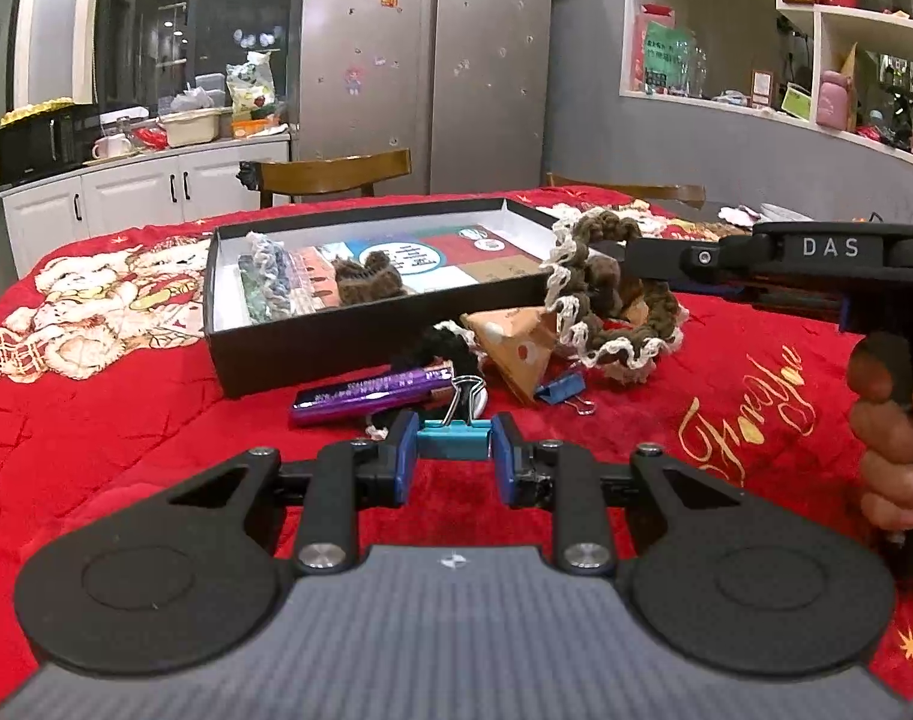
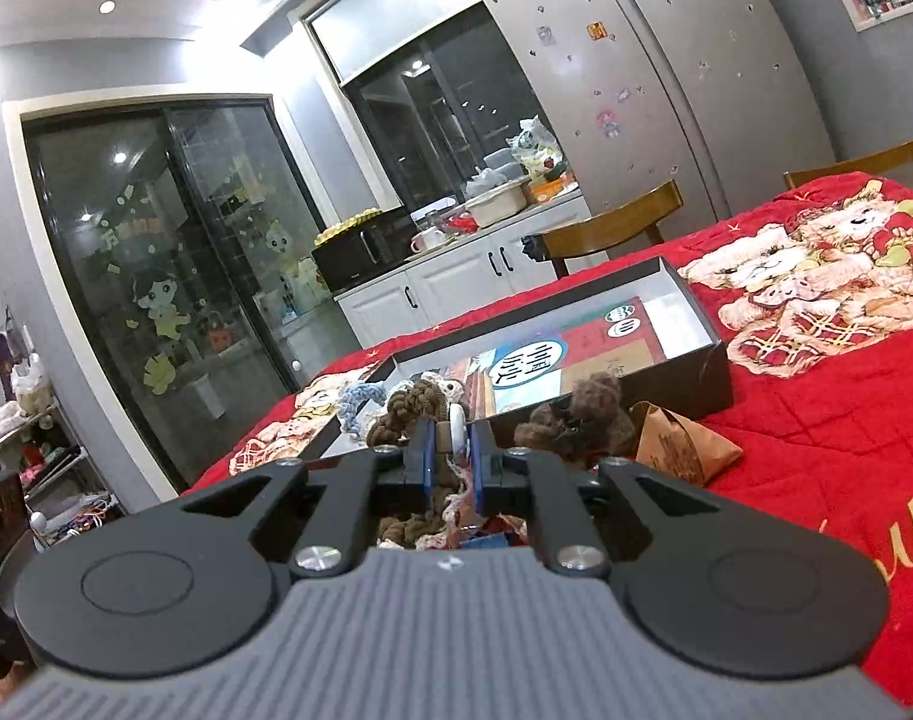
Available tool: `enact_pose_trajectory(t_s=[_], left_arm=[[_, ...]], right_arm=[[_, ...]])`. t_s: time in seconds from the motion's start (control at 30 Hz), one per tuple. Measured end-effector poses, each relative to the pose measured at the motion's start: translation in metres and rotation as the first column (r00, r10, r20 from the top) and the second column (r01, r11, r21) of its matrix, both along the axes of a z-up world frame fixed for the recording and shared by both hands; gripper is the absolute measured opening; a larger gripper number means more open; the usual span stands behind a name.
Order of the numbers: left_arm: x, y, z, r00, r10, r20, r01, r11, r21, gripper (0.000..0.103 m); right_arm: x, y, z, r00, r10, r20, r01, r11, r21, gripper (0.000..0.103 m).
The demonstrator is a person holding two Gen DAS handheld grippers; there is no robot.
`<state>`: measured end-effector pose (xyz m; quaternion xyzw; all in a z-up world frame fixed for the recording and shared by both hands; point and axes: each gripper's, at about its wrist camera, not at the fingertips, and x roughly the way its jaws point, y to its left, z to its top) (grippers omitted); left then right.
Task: Organize objects
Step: 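Carry the binder clip and brown hair tie over the open box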
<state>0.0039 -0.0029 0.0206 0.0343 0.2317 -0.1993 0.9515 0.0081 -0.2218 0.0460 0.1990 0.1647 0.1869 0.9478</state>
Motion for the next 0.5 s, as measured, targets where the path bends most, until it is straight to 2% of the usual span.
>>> enact_pose_trajectory(t_s=[0.2, 0.5], left_arm=[[-0.009, 0.004, 0.005, 0.997, 0.026, 0.073, -0.027, 1.000, 0.001, 0.031], [-0.010, 0.018, 0.015, 0.989, 0.091, 0.119, -0.085, 0.995, -0.055, 0.031]], right_arm=[[0.000, 0.001, 0.005, 1.000, -0.008, 0.007, 0.008, 1.000, -0.010, 0.014], [-0.007, 0.012, 0.029, 1.000, -0.023, 0.020, 0.024, 0.998, -0.057, 0.014]])
